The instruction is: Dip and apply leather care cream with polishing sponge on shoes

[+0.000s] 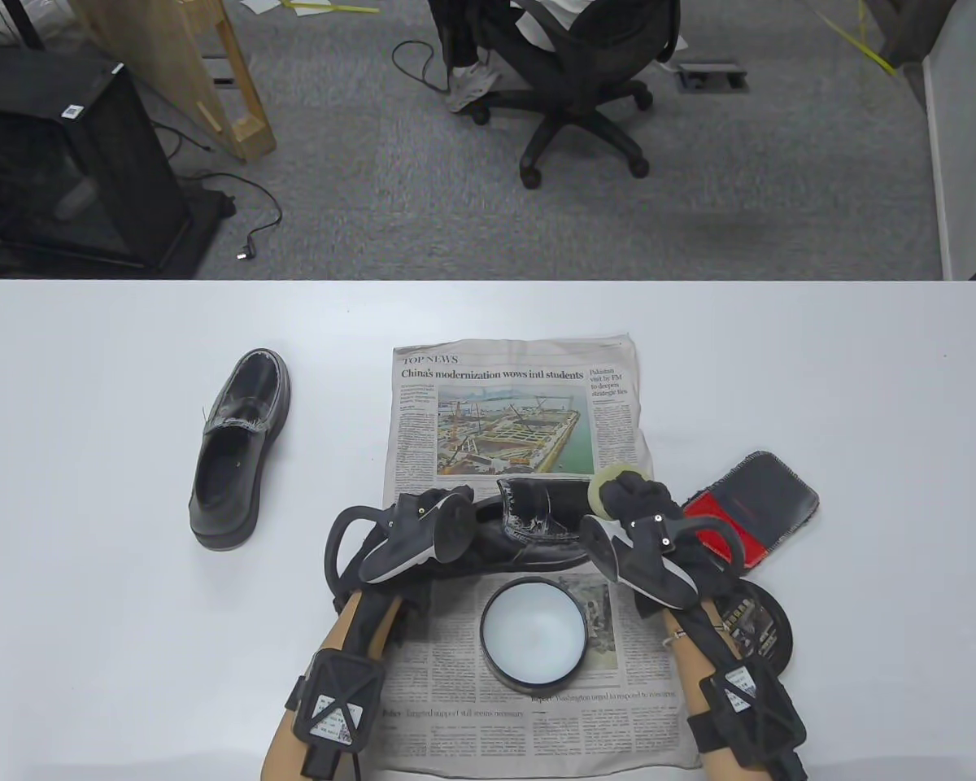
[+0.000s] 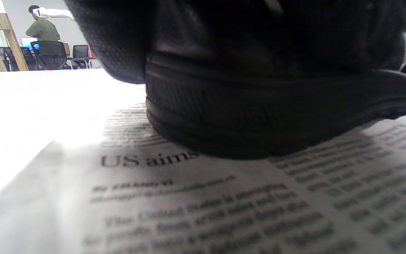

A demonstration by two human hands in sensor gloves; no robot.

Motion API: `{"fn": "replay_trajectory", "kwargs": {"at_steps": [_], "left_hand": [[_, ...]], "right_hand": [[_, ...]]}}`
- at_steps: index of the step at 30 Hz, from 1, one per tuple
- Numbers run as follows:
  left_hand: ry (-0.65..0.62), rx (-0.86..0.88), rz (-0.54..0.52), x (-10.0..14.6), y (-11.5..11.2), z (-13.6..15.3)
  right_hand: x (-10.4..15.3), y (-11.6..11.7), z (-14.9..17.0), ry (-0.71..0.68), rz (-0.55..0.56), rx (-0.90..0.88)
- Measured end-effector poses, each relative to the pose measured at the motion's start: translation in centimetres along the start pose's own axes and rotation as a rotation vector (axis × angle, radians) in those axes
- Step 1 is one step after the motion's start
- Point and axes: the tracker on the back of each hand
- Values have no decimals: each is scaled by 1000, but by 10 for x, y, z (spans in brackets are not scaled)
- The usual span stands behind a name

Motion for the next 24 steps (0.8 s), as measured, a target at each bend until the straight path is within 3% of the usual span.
{"fn": "replay_trajectory", "kwargs": {"at_steps": [3,6,12,17,21,24], "left_hand": [[-4,1,0,0,0,0],[-12,-9,15,-1,1,-1],[-25,7,34,-2,1,1],[-18,18,21,-2,0,2],[-7,26,9,-1,-1,3],[-5,24,7,-1,-1,3]], "right_hand": [[18,-6,-2,-34,11,-95],[20,-12,-15,-67,32,-166],[-16,-14,-33,-32,79,-134],[-33,-1,-23,57,17,-56],[-23,1,-8,39,-30,73],[-7,-4,-2,-4,-29,20]]}}
Point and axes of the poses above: the tracker on the back of each hand, its own z axis roughly to the little-finger side, its own x axis roughly from the fingertips to the wrist, y = z × x, and after that the axes turned 12 degrees about z, right-handed
